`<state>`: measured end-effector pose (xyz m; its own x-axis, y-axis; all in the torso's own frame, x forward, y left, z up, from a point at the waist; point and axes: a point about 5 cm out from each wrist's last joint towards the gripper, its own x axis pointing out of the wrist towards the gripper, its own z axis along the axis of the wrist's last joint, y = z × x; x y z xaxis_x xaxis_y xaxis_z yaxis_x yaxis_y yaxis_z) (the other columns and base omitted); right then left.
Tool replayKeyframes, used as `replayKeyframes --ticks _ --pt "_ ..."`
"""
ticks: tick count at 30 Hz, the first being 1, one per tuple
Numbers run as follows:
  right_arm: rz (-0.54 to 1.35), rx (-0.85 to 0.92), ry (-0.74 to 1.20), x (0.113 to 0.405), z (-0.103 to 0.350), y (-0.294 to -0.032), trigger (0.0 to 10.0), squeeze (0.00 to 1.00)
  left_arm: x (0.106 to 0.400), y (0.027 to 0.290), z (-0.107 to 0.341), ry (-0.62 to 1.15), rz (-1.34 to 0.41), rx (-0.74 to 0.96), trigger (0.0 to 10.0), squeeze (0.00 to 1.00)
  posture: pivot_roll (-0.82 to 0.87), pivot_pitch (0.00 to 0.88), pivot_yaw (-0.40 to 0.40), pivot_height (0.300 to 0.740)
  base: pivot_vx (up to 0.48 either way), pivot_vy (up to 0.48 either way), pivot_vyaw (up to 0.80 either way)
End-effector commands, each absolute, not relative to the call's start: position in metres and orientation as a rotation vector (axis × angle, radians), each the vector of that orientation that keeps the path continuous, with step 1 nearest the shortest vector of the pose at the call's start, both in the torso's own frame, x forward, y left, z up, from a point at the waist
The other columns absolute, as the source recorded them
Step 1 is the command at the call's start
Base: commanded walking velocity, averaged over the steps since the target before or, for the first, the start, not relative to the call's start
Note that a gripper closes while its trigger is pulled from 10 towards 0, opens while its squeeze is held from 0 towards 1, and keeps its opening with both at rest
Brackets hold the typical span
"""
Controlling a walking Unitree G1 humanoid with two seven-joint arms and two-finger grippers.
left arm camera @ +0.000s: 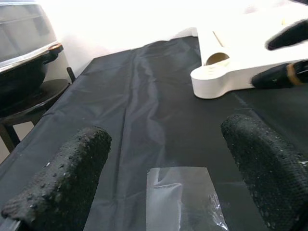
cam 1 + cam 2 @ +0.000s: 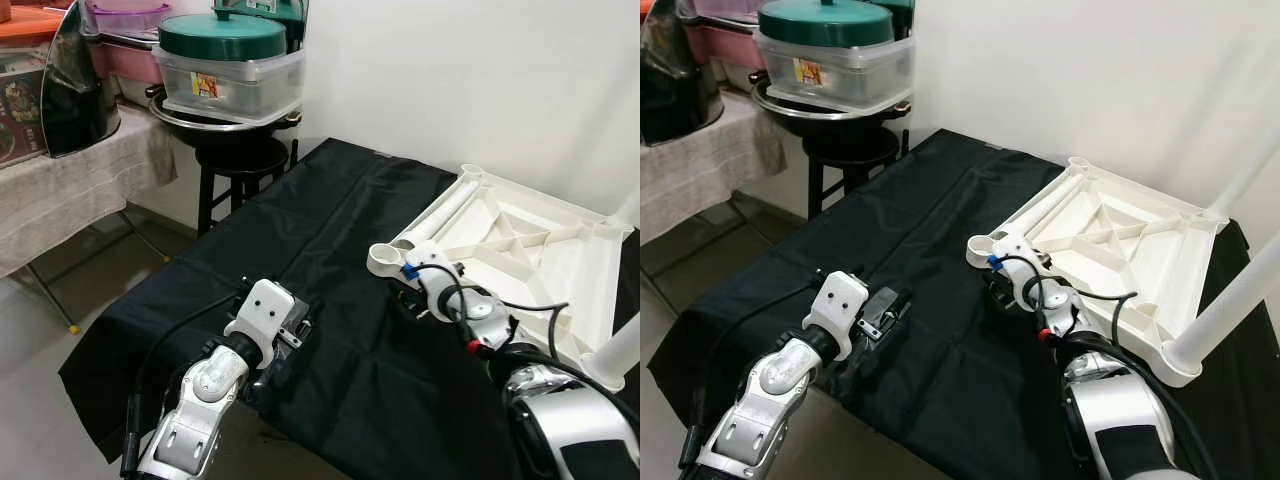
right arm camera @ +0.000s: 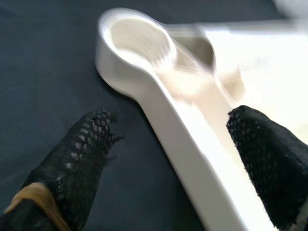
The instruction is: Building children table
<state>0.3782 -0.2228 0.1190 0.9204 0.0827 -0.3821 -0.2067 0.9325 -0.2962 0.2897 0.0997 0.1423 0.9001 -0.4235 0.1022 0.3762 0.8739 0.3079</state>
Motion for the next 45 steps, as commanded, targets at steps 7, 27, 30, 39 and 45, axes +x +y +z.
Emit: replayKeyframes --ticks 7,27,30,39,45 --pt "0.111 -0.154 0.502 0.361 0.095 -0.242 10.0 0.0 0.291 0.099 0.143 -0.166 -0.42 0.305 10.0 0.0 0.16 0.0 -0.139 0.74 0.0 0.0 0.0" --pt "0.475 -0.214 0.723 0.327 0.045 -0.217 10.0 0.0 0.288 0.1 0.141 -0.157 -0.424 0.321 10.0 0.0 0.18 0.0 -0.146 0.74 0.0 0.0 0.0" --pt "0.566 -0.258 0.762 0.317 0.035 -0.215 10.0 0.0 0.288 0.1 0.141 -0.155 -0.427 0.32 10.0 0.0 0.17 0.0 -0.144 0.74 0.0 0.0 0.0" --pt "0.91 -0.294 0.799 0.294 0.023 -0.204 10.0 0.0 0.288 0.098 0.138 -0.144 -0.433 0.318 10.0 0.0 0.15 0.0 -0.141 0.74 0.0 0.0 0.0" --pt "1.108 -0.288 0.763 0.286 0.028 -0.193 10.0 0.0 0.289 0.099 0.137 -0.14 -0.43 0.319 10.0 0.0 0.14 0.0 -0.141 0.74 0.0 0.0 0.0"
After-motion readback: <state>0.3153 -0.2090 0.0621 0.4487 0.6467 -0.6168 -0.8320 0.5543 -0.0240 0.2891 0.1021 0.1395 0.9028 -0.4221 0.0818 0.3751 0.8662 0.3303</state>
